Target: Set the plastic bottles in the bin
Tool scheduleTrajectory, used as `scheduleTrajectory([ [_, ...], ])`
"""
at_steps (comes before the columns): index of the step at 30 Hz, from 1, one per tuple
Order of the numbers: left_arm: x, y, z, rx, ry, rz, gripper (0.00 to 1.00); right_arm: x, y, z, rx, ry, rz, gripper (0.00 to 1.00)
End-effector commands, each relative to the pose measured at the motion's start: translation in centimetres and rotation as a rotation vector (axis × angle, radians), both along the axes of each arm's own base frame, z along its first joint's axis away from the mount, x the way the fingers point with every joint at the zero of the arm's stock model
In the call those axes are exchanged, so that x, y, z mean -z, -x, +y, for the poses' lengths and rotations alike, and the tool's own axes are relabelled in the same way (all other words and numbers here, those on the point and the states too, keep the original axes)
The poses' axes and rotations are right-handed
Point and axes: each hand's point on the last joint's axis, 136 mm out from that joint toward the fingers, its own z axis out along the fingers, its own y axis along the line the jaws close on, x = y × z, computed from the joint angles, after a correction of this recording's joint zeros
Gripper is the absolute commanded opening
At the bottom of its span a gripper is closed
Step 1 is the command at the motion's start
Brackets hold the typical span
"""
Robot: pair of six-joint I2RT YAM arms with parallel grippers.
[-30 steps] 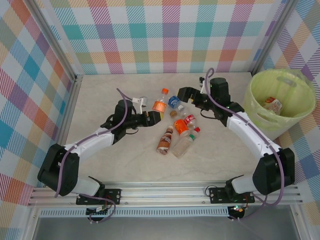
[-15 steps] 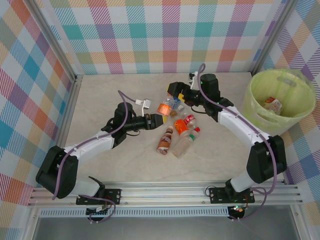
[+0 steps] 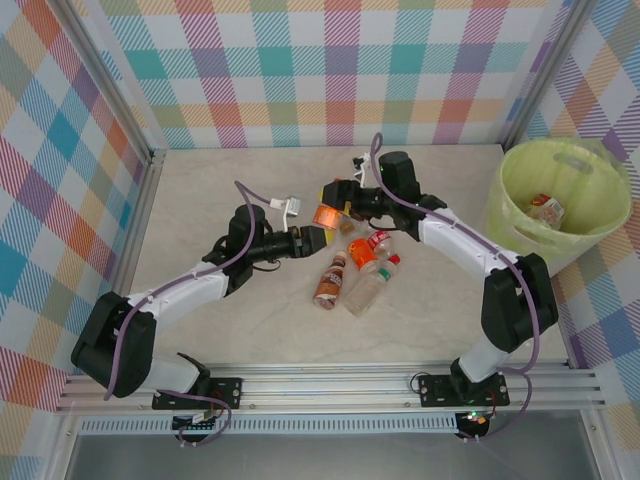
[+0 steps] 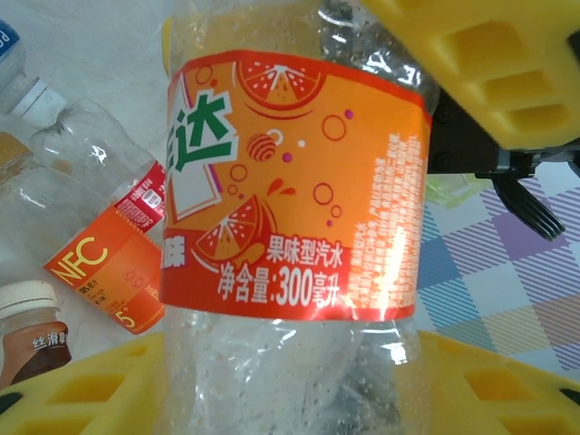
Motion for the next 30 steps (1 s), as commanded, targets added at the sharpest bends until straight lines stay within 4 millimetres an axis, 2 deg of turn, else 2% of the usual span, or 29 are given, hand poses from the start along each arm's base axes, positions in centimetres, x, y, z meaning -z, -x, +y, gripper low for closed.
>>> scheduleTrajectory([
  [1,-0.8,-0.5,-0.8,0.006,0.02,-0.001,0.18,-2.7,-0.2,0.2,-0.009,-0.025,-0.097,0.54],
  [2,-0.6,-0.6,-0.9,0.006,0.016,0.008,0.34,-2.8,-0.2,0.1,0.001,-0.022,-0.101,0.54],
  [3,-0.3,-0.6,-1.0,0.004,0.012,0.02,0.55,-2.9,-0.3,-0.2,0.016,-0.014,-0.111,0.53],
  [4,-0.2,-0.7,-0.9,-0.002,0.006,0.027,0.69,-3.1,-0.4,-0.6,0.038,-0.003,-0.123,0.53],
  [6,0.0,-0.7,-0.9,-0.007,0.001,0.03,0.83,-3.4,-0.7,-1.5,0.086,0.025,-0.149,0.53],
  [10,0.3,-0.6,-0.5,-0.023,-0.016,0.025,1.0,-3.6,-1.4,-4.3,0.215,0.139,-0.197,0.53],
  [14,1.1,-0.7,0.0,-0.047,-0.046,0.033,1.0,-3.9,-2.0,-7.8,0.331,0.241,-0.23,0.54],
  [17,2.2,-0.9,0.6,-0.085,-0.09,0.053,1.0,-4.4,-2.4,-12.9,0.493,0.401,-0.246,0.55],
  [19,2.8,-1.0,0.9,-0.102,-0.117,0.066,1.0,-5.9,-2.3,-16.7,0.608,0.503,-0.295,0.55],
  [21,3.4,-1.0,1.1,-0.11,-0.138,0.078,1.0,-8.1,-1.7,-19.6,0.68,0.548,-0.358,0.55],
  [25,4.4,-1.1,1.4,-0.122,-0.167,0.094,1.0,-14.2,0.3,-24.9,0.859,0.59,-0.554,0.57],
  [30,4.7,-1.5,1.1,-0.127,-0.169,0.105,1.0,-21.2,3.5,-29.9,1.099,0.615,-0.792,0.57],
])
